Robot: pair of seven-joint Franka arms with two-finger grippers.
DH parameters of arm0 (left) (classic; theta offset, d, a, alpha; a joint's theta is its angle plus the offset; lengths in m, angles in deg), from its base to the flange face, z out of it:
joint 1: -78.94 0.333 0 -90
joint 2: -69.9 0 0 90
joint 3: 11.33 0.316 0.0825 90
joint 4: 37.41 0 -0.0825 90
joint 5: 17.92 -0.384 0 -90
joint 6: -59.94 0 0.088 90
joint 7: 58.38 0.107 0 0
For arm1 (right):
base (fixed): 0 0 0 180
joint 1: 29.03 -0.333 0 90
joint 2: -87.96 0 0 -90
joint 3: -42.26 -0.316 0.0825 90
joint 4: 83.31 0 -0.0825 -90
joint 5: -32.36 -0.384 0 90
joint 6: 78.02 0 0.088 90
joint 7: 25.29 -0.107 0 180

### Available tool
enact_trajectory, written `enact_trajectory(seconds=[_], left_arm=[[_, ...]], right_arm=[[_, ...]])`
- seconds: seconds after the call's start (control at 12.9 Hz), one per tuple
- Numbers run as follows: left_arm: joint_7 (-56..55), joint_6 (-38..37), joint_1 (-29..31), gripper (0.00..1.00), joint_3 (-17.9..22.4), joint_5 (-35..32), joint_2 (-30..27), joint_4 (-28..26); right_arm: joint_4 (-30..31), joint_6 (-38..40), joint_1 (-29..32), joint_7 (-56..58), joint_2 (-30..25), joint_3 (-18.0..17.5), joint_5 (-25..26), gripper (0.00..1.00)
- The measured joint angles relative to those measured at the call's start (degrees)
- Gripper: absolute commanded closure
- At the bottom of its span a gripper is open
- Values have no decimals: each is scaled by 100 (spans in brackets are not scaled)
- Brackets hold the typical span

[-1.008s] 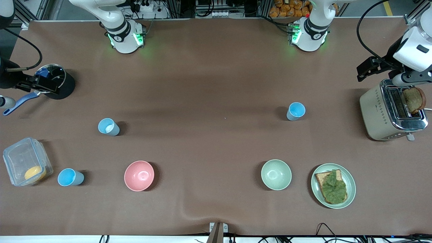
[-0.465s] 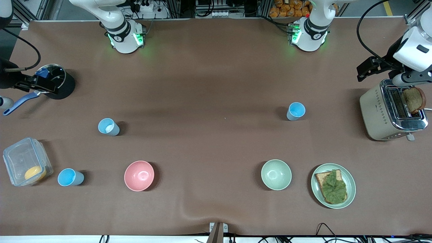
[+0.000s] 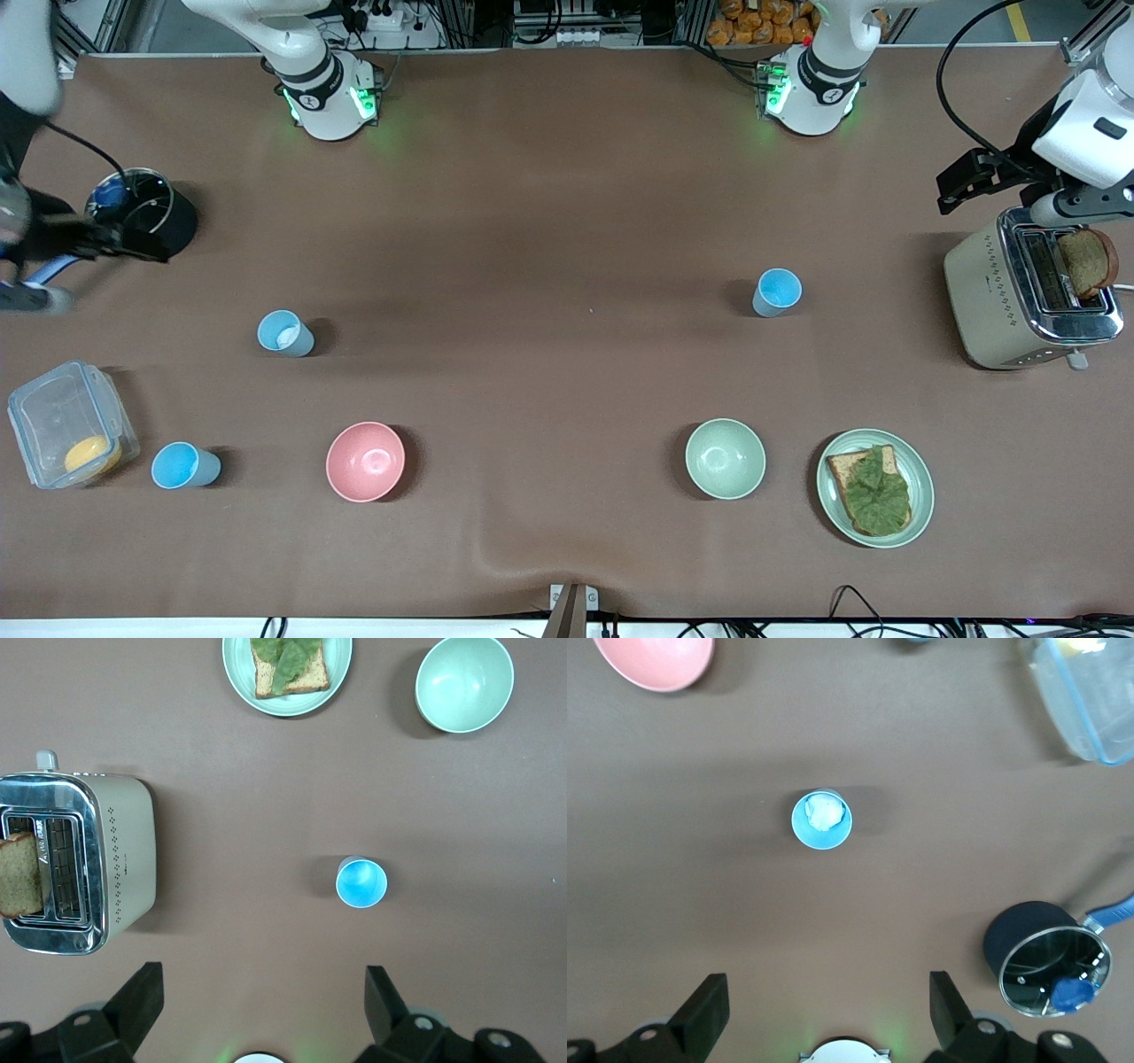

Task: Stack blue cups with both arms
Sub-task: 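Reach the right gripper down to the blue cup beside the saucepan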

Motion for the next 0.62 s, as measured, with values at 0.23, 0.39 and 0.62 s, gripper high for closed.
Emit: enact_trajectory(seconds=[0.23, 0.39, 0.62], left_arm=[[0, 0, 0, 0, 1, 0, 0, -3], [0, 0, 0, 0, 1, 0, 0, -3], [0, 0, 1, 0, 3, 0, 0, -4]], right_arm=[[486, -804, 2, 78, 604, 0, 2, 0], [1151, -1649, 4, 81, 730, 1, 2, 0], [2065, -2694, 20, 84, 732, 14, 2, 0]])
